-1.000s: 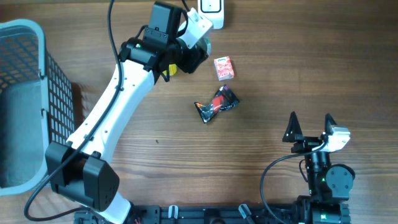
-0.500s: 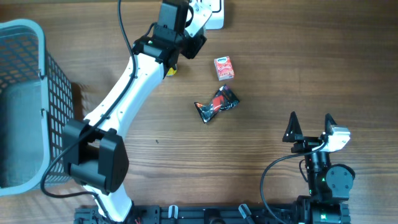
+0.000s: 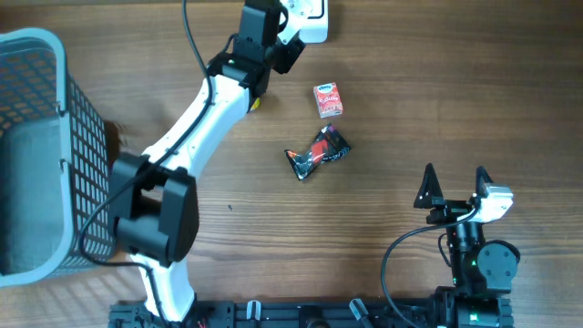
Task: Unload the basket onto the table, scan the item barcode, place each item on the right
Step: 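Move the tin can up to the white scanner's face, then lower the tin can with the left gripper beside the hex wrench package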
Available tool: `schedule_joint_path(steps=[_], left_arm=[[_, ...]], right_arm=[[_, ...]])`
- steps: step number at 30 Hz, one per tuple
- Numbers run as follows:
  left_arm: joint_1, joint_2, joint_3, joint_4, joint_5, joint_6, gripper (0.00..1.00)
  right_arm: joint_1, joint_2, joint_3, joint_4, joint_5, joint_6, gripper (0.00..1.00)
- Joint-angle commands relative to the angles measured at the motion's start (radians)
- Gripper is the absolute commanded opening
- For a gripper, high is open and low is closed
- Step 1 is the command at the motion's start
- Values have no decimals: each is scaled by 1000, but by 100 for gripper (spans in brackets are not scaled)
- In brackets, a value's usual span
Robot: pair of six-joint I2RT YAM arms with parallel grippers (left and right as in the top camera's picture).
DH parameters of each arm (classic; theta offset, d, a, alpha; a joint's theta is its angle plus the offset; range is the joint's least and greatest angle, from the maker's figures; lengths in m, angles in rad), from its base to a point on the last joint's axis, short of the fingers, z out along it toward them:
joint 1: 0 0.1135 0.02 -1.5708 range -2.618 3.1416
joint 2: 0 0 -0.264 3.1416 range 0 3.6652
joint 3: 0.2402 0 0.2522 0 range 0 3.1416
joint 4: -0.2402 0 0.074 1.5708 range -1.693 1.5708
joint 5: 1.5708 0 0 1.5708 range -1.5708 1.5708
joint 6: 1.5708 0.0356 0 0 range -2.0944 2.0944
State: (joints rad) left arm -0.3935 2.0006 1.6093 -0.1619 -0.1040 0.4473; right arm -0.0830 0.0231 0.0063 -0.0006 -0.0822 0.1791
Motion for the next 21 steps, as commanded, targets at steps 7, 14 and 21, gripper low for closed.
schedule_joint_path(steps=[7, 14, 21], left_arm=[[13, 72, 21, 143, -39, 122, 74], [18, 109, 21, 123, -90, 105, 72], [16, 109, 21, -4, 95, -108, 73]], right_arm=[[5, 2, -1, 3, 0, 7, 100], [5, 2, -1, 3, 0, 7, 100], [5, 2, -1, 3, 0, 6, 100]])
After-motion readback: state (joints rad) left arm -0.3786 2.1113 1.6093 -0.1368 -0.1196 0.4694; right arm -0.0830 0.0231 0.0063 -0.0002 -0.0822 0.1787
